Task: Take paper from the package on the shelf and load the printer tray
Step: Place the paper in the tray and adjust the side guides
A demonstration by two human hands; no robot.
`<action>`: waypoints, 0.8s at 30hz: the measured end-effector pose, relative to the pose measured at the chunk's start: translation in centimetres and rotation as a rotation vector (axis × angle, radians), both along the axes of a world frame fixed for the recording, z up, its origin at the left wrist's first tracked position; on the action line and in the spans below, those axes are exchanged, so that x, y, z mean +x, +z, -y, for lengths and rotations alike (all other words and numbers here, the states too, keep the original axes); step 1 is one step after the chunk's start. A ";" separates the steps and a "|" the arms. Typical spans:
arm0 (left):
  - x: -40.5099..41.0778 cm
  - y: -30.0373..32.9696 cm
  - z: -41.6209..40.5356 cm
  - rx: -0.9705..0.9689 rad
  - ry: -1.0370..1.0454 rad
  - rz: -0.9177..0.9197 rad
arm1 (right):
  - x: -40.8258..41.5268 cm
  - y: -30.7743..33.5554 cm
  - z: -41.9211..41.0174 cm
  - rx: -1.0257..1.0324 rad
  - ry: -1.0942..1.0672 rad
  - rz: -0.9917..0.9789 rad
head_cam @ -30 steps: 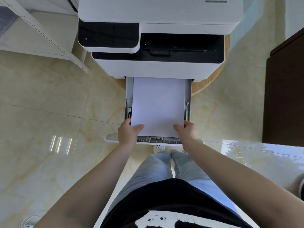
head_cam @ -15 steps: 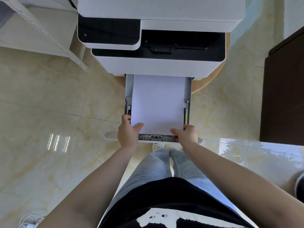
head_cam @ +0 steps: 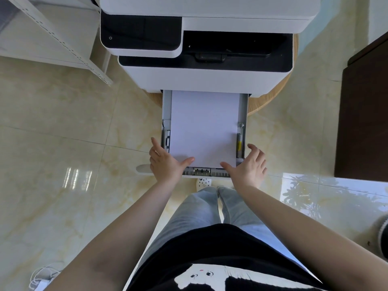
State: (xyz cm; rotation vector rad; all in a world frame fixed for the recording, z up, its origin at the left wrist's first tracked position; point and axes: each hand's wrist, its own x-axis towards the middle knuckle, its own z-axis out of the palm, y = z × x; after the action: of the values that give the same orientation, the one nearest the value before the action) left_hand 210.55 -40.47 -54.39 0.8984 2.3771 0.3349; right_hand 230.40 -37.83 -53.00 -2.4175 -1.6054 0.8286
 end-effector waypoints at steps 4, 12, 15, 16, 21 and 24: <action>0.6 0.0 -0.5 -0.081 -0.014 0.010 | 0.0 -0.8 -0.7 -0.215 -0.040 -0.039; 1.1 -0.6 -0.8 -0.145 -0.059 -0.141 | -1.1 -1.8 -1.1 -0.290 0.033 -0.006; 1.2 -0.8 -0.8 -0.142 -0.059 -0.182 | -1.2 -2.1 -1.3 -0.276 0.022 0.018; 1.3 -0.8 -0.9 -0.139 -0.058 -0.188 | -1.3 -2.2 -1.4 -0.272 0.015 0.024; 0.8 -0.9 -0.5 -0.089 -0.080 -0.193 | -1.2 -2.3 -1.5 -0.277 0.003 0.006; 0.8 -0.7 -0.6 -0.098 -0.094 -0.190 | -1.1 -2.3 -1.4 -0.273 0.011 0.010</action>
State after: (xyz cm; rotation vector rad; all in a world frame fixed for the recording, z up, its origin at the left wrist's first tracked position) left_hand 211.39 -39.89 -55.13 1.0317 2.4884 0.0988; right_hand 229.35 -36.39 -55.31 -2.5954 -1.6037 1.1052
